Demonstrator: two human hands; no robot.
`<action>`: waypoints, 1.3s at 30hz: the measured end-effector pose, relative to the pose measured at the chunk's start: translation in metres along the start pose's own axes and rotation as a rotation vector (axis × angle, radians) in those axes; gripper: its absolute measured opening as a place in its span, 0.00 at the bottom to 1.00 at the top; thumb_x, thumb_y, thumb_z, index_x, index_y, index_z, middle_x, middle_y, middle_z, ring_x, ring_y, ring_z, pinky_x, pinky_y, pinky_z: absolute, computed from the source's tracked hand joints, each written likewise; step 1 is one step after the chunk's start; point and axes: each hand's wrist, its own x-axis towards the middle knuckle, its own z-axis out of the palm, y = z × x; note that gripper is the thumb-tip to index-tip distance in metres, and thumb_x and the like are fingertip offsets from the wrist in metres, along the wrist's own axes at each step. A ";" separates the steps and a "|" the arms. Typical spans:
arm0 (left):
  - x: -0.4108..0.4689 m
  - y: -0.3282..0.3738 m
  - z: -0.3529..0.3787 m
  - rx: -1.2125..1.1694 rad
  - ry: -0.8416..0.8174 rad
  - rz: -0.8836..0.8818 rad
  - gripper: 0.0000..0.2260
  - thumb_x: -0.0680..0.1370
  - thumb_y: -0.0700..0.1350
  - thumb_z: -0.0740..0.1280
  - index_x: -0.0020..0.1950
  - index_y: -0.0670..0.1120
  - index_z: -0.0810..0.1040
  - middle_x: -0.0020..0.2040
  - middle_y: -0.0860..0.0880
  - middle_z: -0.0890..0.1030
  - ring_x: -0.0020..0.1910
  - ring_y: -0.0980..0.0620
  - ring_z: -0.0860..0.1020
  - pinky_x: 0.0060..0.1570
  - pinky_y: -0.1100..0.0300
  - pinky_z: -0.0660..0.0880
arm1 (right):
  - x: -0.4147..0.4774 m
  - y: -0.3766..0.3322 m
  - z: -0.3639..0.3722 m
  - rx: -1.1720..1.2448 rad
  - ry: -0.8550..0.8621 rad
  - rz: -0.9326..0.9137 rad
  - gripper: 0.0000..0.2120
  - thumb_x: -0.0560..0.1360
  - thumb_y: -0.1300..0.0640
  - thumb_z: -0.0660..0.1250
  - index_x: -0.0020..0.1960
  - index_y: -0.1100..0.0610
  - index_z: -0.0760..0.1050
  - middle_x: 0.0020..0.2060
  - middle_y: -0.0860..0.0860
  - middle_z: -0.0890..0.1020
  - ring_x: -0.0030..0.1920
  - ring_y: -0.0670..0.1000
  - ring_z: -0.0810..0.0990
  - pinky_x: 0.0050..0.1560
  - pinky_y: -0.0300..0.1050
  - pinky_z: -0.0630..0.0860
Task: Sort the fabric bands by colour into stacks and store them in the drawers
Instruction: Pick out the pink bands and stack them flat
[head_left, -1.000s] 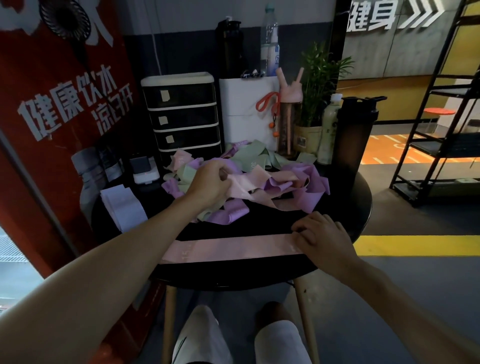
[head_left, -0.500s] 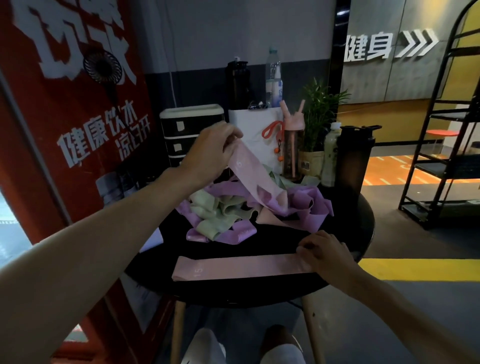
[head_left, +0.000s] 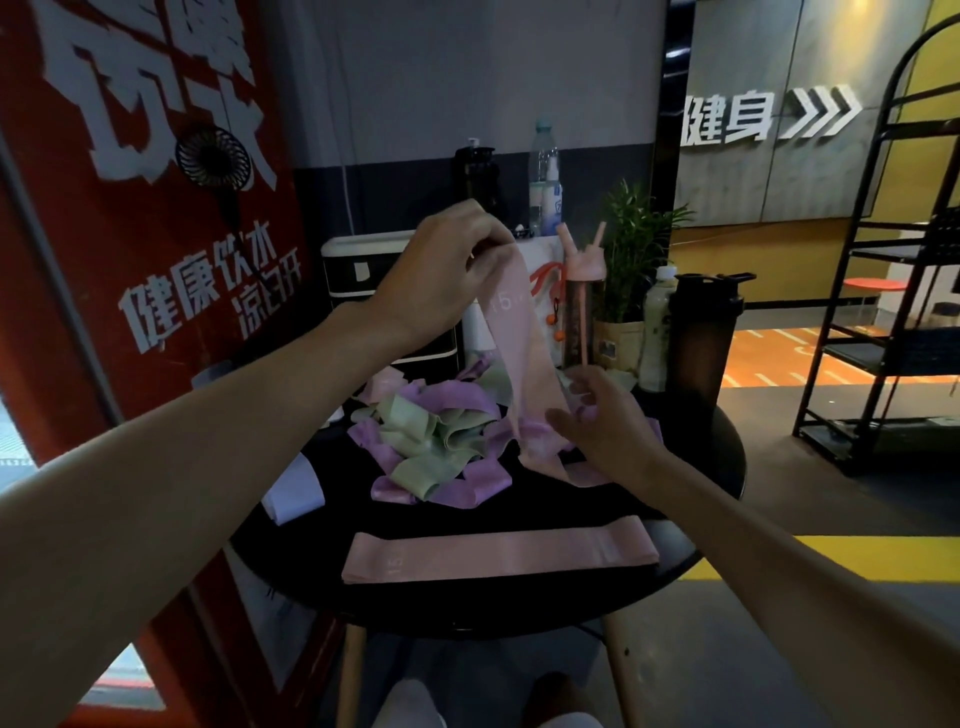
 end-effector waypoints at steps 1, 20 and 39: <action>0.000 0.001 -0.001 -0.011 0.009 -0.007 0.06 0.80 0.40 0.67 0.53 0.42 0.83 0.48 0.51 0.78 0.46 0.60 0.74 0.48 0.75 0.69 | 0.004 0.003 0.004 -0.025 -0.031 0.012 0.16 0.75 0.57 0.71 0.60 0.54 0.72 0.47 0.48 0.75 0.47 0.49 0.75 0.47 0.43 0.73; -0.018 -0.033 -0.017 -0.136 0.069 -0.207 0.06 0.80 0.41 0.66 0.53 0.44 0.82 0.44 0.58 0.79 0.45 0.61 0.78 0.47 0.67 0.76 | -0.006 0.013 0.059 -0.124 -0.222 0.001 0.07 0.77 0.61 0.66 0.40 0.53 0.75 0.39 0.51 0.79 0.40 0.48 0.76 0.40 0.38 0.72; -0.044 -0.070 -0.027 -0.274 0.187 -0.552 0.02 0.79 0.42 0.69 0.51 0.46 0.80 0.46 0.49 0.81 0.47 0.50 0.82 0.45 0.50 0.83 | 0.010 0.015 0.019 0.172 0.105 0.163 0.08 0.79 0.64 0.62 0.46 0.62 0.80 0.35 0.53 0.80 0.35 0.50 0.78 0.33 0.42 0.76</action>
